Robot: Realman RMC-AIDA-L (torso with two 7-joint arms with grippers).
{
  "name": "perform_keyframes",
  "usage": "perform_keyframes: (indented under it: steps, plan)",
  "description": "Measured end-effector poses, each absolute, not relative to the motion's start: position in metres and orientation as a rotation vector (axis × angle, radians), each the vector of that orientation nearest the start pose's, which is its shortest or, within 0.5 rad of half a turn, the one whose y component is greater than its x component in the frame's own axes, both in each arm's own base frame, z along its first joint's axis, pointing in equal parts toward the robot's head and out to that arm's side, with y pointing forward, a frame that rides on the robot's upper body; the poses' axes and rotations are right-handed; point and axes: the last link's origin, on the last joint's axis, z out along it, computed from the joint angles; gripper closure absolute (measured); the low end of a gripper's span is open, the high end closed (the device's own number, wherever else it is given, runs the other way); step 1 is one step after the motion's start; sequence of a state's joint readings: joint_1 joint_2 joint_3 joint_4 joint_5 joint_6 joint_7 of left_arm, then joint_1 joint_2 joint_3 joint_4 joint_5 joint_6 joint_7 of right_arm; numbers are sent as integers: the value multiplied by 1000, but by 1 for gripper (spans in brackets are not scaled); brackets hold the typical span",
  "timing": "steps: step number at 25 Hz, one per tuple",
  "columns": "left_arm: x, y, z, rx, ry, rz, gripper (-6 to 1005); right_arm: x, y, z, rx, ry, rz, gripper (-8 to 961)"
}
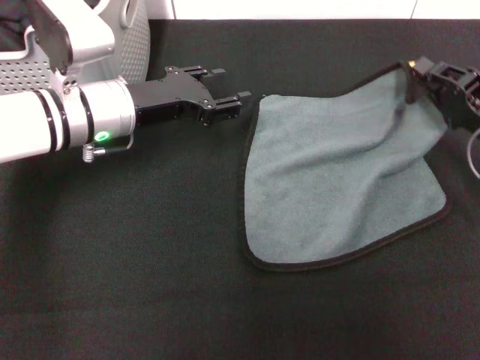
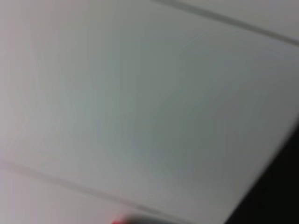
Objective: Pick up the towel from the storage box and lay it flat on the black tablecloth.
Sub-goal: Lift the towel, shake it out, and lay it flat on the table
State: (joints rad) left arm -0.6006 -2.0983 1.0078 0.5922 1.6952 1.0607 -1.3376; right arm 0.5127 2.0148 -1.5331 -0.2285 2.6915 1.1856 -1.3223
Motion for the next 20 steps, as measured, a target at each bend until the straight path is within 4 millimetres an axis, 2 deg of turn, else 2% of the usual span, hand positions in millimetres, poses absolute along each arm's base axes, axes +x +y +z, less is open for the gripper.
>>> perform_keyframes:
  steps: [4, 10, 14, 20]
  plan:
    - [-232, 388, -28, -2483, -585, -665, 358, 255, 369, 0, -1883, 1557, 1504, 708]
    - [-219, 383, -15, -2468, -527, -821, 358, 224, 381, 45, -2222, 1235, 1403, 942]
    - [-216, 379, -12, -2469, -509, -869, 358, 197, 386, 75, -2421, 1020, 1283, 946]
    - [-218, 371, -4, -2425, -516, -974, 358, 165, 380, 119, -2522, 728, 1182, 945]
